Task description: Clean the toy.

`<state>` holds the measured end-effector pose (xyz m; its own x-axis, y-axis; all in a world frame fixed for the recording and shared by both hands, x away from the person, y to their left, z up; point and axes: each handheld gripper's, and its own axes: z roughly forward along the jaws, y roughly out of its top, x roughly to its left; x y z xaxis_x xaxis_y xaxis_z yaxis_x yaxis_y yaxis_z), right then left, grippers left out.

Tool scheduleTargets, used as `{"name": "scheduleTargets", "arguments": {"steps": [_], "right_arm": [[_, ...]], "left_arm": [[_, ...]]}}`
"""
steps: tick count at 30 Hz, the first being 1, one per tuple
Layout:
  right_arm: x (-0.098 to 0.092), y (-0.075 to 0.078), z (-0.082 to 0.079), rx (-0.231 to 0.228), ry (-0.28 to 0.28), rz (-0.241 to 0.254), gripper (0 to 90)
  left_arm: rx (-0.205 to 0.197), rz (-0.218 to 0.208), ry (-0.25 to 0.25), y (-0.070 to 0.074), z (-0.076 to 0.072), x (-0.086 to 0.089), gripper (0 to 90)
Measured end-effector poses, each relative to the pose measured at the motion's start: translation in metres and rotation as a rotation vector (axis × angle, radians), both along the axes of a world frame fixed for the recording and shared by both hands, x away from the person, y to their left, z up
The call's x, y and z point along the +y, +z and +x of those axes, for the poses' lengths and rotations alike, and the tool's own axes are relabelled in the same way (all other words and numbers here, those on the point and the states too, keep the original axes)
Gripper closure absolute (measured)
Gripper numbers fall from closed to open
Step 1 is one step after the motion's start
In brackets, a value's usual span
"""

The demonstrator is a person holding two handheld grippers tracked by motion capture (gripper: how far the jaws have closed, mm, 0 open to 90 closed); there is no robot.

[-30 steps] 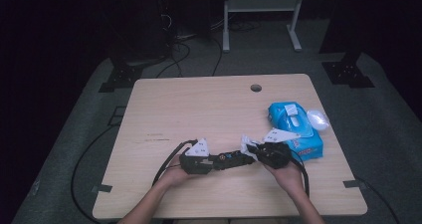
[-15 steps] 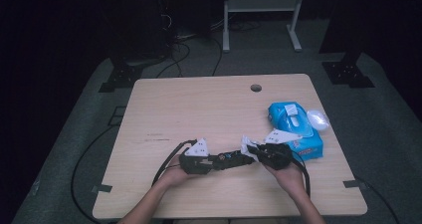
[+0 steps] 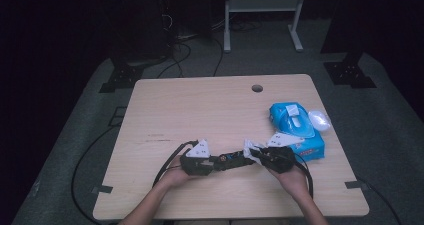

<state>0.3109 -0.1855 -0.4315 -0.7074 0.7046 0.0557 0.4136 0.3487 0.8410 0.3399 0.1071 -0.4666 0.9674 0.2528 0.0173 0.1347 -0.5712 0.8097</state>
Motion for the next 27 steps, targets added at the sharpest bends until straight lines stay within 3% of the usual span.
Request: {"name": "scheduleTargets", "arguments": {"steps": [3,8,10,12,20,23,27], "right_arm": [[-0.008,0.001,0.001,0.012,-0.043,-0.011,84.1],[0.002,0.002,0.001,0.016,-0.018,0.011,84.1],[0.011,0.004,0.001,-0.004,-0.002,-0.009,84.1],[0.018,0.006,0.001,-0.005,0.017,0.007,84.2],[0.066,0.000,0.000,0.027,0.114,0.031,84.3],[0.082,0.001,-0.001,0.015,0.146,0.007,84.3],[0.068,0.002,0.002,0.011,0.120,-0.005,84.3]], "left_arm": [[0.005,0.000,-0.002,0.000,0.001,0.000,70.9],[0.004,0.003,0.001,0.000,0.001,0.000,70.9],[0.003,0.003,0.002,0.000,0.001,0.000,70.9],[0.004,0.000,0.001,0.000,0.001,0.000,71.0],[0.002,0.003,-0.002,0.000,0.000,-0.001,71.0],[0.003,0.004,0.001,0.000,-0.001,0.000,71.0],[0.007,0.003,-0.001,0.000,0.000,0.001,71.0]]}}
